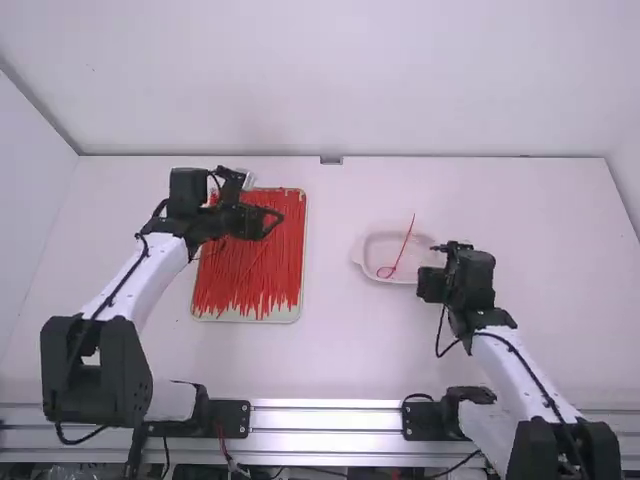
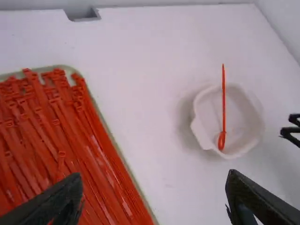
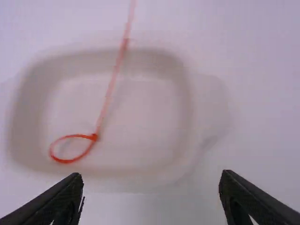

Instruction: Fasten the cable tie

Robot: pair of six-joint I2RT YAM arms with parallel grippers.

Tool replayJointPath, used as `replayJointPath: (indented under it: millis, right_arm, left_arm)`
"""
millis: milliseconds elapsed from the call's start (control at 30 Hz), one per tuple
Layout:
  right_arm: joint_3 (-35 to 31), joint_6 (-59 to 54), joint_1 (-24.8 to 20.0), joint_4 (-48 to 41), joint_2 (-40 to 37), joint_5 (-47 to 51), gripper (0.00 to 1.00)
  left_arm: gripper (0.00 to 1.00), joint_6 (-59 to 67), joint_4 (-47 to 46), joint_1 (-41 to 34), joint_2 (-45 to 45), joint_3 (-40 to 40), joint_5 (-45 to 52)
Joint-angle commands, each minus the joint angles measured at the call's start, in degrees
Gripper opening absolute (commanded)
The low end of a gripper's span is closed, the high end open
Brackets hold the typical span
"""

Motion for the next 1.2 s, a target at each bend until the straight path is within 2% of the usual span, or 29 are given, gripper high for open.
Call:
replayJointPath:
  millis: [0,267,500,933,1167]
  right_arm:
    - [-3.07,-3.99,-1.21,-0.03,-3.11,3.49,0.74]
    - [-13.48,-3.99,-1.21,-0.03,-13.52,3.49,0.55]
    - [-22.48,-3.99,-1.21,-0.03,-22.68,3.49,0.39]
    - [-22.48,-3.99,-1.21,-0.03,-37.99,3.49,0.13]
    - [-22.48,-3.99,-1.21,-0.03,-44.76,3.49,0.01]
  left_arm:
    - [0.76,-2.28,1.45,-0.12,-3.62,-2.59,-3.62]
    - [0.60,-2.28,10.90,-0.12,-13.06,-12.04,-13.06]
    - [0.44,-2.28,11.62,-0.12,-21.85,-20.82,-21.85]
    - [0.16,-2.28,11.62,-0.12,-38.17,-37.15,-38.17]
    - [0.02,-2.28,11.62,-0.12,-46.18,-45.16,-38.94]
